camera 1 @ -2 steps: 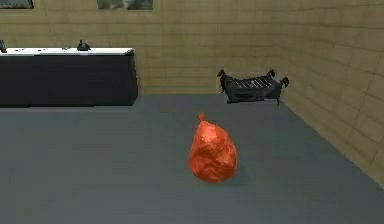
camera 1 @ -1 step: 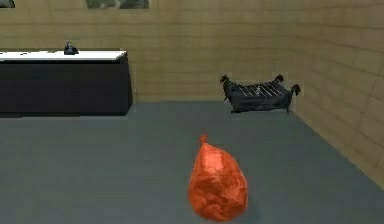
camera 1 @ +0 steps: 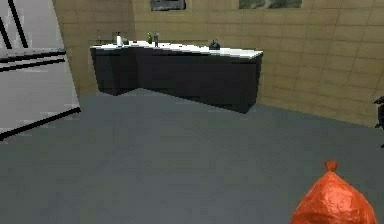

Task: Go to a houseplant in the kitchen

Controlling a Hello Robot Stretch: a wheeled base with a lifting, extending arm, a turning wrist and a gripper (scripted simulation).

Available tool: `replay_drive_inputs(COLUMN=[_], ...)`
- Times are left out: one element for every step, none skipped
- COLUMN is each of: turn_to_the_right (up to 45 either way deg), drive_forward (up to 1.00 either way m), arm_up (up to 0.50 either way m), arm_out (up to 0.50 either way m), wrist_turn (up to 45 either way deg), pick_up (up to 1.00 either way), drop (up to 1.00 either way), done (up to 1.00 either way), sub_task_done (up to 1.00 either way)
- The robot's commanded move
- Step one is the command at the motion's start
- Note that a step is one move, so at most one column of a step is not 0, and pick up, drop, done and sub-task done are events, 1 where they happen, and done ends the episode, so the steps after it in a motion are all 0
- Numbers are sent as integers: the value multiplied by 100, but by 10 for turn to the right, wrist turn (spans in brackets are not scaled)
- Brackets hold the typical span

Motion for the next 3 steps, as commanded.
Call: replay_drive_inputs(turn_to_the_right=[-30,0,-450], drive_forward=[0,50,0], arm_up=[0,0,0], arm_out=[0,0,0], wrist_turn=[0,0,0], pick_up=[0,0,0], drop=[0,0,0], done=[0,0,0], sub_task_done=[0,0,0])
